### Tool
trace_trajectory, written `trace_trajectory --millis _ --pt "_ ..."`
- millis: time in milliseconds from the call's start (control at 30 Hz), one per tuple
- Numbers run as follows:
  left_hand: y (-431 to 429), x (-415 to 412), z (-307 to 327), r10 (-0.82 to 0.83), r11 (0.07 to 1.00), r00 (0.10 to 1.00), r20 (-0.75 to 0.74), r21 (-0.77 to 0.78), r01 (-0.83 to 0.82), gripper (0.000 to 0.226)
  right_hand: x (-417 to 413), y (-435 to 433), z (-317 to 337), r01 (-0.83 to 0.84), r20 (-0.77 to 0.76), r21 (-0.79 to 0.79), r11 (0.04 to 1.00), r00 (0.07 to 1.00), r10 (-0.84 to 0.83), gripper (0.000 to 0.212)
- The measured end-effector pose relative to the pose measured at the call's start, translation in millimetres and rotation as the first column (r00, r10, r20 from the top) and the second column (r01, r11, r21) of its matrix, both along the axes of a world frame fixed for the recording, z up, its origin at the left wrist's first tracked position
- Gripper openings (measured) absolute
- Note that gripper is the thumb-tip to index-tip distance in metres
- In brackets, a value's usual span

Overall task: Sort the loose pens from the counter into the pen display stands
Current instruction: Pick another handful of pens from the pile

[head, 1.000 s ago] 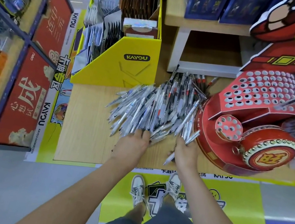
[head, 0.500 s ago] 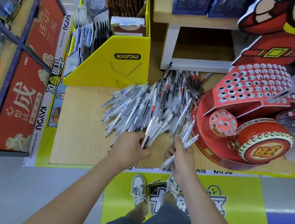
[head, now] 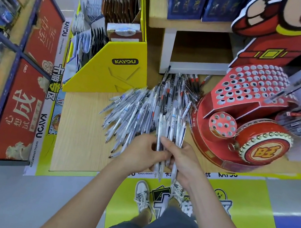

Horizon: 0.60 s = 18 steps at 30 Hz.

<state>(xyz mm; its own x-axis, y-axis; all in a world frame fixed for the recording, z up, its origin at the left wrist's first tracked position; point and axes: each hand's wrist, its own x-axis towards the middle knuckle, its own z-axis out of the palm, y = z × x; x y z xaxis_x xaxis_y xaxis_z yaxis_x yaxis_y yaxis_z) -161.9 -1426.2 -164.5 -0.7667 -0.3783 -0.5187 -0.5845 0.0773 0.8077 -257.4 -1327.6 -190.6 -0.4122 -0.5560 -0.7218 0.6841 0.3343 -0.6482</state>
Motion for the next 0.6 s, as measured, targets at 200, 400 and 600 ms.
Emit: trace_trajectory --millis 200,400,600 --pt "-4.1 -10.0 28.8 0.079 0.996 0.996 -0.029 0.039 -0.078 0.023 -13.6 -1.8 28.6 0.044 0.012 -0.117 0.992 0.999 -0.042 0.052" --pt "-7.2 -18.1 54.6 0.312 0.933 0.938 -0.148 0.235 -0.273 0.041 -25.5 1.6 56.6 0.088 0.003 -0.236 0.968 0.996 -0.090 0.044" --pt "-3.7 -25.6 89.6 0.157 0.978 0.968 -0.197 0.169 -0.124 0.036 -30.0 11.4 86.3 0.005 -0.121 -0.306 0.952 0.992 -0.045 0.036"
